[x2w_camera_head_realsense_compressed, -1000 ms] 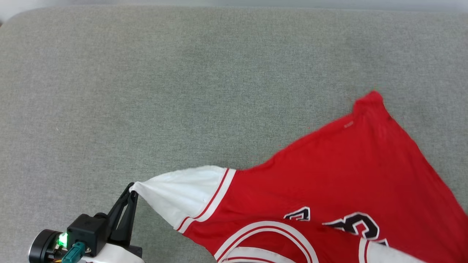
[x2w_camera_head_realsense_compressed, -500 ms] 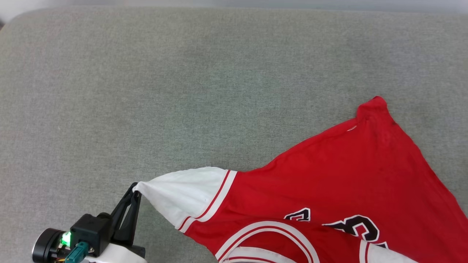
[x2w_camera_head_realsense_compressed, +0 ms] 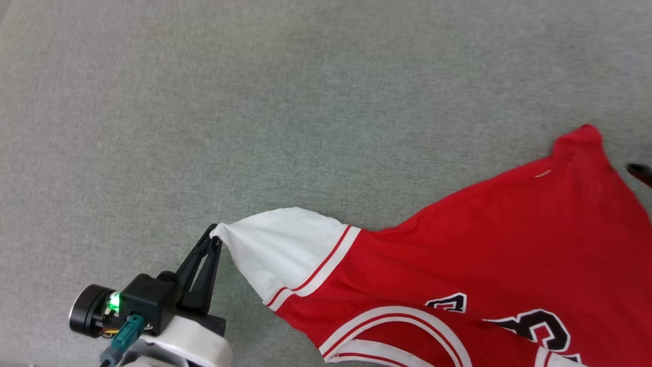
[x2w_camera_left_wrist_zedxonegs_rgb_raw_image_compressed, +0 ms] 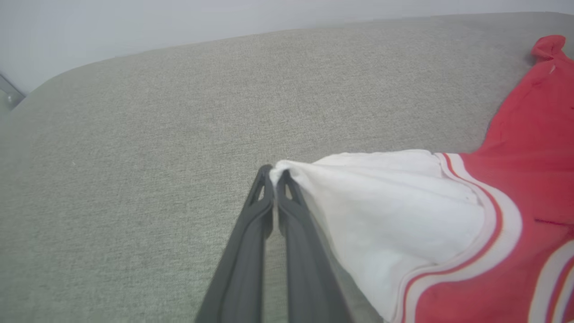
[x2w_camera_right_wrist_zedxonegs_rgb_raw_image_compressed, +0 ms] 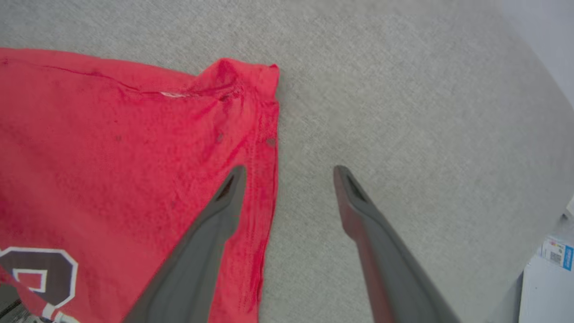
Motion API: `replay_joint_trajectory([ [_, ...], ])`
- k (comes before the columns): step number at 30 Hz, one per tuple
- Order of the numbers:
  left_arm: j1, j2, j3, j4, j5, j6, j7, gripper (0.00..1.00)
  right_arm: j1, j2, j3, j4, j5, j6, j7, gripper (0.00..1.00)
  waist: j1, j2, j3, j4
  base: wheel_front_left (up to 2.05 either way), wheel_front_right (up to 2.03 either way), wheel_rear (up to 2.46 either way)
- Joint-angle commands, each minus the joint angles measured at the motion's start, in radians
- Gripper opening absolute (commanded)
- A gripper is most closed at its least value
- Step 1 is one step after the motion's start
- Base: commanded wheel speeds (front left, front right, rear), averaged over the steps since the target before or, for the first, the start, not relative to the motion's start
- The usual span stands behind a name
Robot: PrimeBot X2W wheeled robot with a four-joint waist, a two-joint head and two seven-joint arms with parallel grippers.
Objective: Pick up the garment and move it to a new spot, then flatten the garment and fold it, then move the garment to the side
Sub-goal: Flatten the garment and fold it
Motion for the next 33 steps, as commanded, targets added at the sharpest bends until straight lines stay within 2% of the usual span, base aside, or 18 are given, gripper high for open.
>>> replay_joint_trajectory([
  [1,-0.017,-0.010,0.001,0.002,0.009,-0.001,0.000,0.00,-0.043,0.027,0.017,0.025,-0.014,-0.001,0.011,1.00,0.0000,0.0000,0.025,0.021,0.00,0.00,0.00],
  [8,-0.050,-0.035,-0.003,0.017,0.019,-0.011,-0.004,0.00,-0.204,0.143,0.147,0.201,-0.084,-0.001,0.017,1.00,0.0000,0.0000,0.086,0.050,0.00,0.00,0.00],
  [14,-0.065,-0.047,-0.004,0.033,0.025,-0.021,-0.006,0.00,-0.192,0.204,0.293,0.324,-0.077,-0.001,-0.012,1.00,0.0000,0.0000,0.107,0.053,0.00,0.00,0.00],
  [15,-0.068,-0.049,-0.004,0.036,0.025,-0.024,-0.006,0.00,-0.182,0.203,0.324,0.333,-0.071,0.001,-0.013,0.38,0.0000,0.0000,0.105,0.052,0.00,0.00,0.00],
  [16,-0.070,-0.051,-0.005,0.041,0.025,-0.025,-0.007,0.00,-0.181,0.204,0.339,0.338,-0.062,0.001,-0.032,0.00,0.0000,0.0000,0.101,0.050,0.00,0.00,0.00],
  [18,-0.070,-0.050,-0.005,0.048,0.027,-0.024,-0.007,0.00,-0.198,0.209,0.349,0.342,-0.051,0.001,-0.082,0.00,0.0000,0.0000,0.086,0.042,0.00,0.00,0.00],
  [25,-0.092,-0.026,0.016,0.054,0.037,-0.029,-0.003,0.00,-0.269,0.143,0.347,0.315,-0.038,-0.001,-0.318,0.00,0.0000,0.0000,-0.019,0.016,0.00,0.00,0.00],
  [33,-0.188,0.008,0.028,0.022,0.069,-0.050,0.042,0.00,-0.259,0.132,0.295,0.257,-0.032,-0.001,-0.538,0.00,0.0000,0.0000,-0.141,-0.041,0.00,0.00,0.00],
])
